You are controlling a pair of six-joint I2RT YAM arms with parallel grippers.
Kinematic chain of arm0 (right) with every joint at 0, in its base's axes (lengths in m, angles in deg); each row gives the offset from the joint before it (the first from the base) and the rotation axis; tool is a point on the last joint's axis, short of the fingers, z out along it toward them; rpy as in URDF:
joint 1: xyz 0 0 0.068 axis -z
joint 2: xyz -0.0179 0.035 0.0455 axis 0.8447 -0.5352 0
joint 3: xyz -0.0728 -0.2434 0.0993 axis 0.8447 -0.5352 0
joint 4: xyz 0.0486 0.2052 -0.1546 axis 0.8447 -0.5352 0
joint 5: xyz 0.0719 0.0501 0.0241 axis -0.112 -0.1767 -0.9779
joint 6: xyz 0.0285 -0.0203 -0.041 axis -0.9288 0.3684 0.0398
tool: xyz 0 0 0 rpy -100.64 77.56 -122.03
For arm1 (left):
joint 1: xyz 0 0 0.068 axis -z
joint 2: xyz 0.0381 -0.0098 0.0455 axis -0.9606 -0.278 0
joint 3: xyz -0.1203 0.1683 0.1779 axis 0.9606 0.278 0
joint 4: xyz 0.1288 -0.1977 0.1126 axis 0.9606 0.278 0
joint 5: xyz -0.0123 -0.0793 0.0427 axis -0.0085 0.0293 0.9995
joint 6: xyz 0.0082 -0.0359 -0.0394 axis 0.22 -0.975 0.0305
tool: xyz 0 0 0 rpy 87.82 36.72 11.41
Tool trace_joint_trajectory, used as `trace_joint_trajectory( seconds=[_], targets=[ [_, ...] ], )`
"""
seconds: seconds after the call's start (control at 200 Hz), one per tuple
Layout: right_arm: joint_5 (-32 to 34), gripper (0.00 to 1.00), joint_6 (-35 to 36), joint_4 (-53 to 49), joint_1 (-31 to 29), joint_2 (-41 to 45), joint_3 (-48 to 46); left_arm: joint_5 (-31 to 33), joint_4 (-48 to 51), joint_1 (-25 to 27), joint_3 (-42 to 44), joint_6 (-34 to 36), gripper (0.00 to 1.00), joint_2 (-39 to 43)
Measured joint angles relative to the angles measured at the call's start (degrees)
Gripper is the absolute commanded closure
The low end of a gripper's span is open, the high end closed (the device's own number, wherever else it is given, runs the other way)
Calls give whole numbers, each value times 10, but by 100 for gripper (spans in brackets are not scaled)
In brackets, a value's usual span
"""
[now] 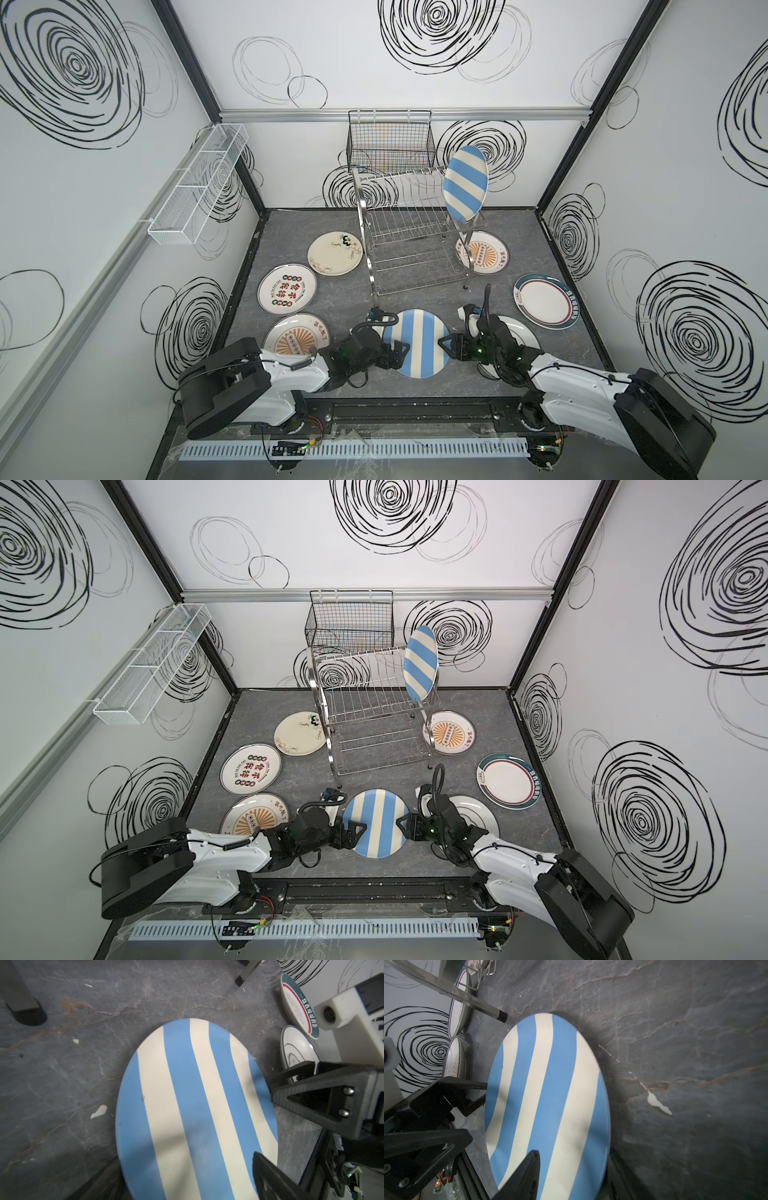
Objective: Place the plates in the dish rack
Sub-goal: 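Lower the left gripper to the plate edge while the right gripper presses the opposite edge, then squeeze the plate between both grippers, tilting it up onto its edge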
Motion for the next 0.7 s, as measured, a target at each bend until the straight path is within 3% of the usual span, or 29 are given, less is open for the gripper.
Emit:
trace_joint_trajectory(
  seconds=[0.42, 0.7],
  targets=[
    [-73, 67, -65, -5, 60, 151, -75, -15, -21, 4, -1, 2, 4, -12],
    [-103, 71, -78, 29, 64, 153, -75, -33, -36, 6, -1, 2, 4, -20]
  ],
)
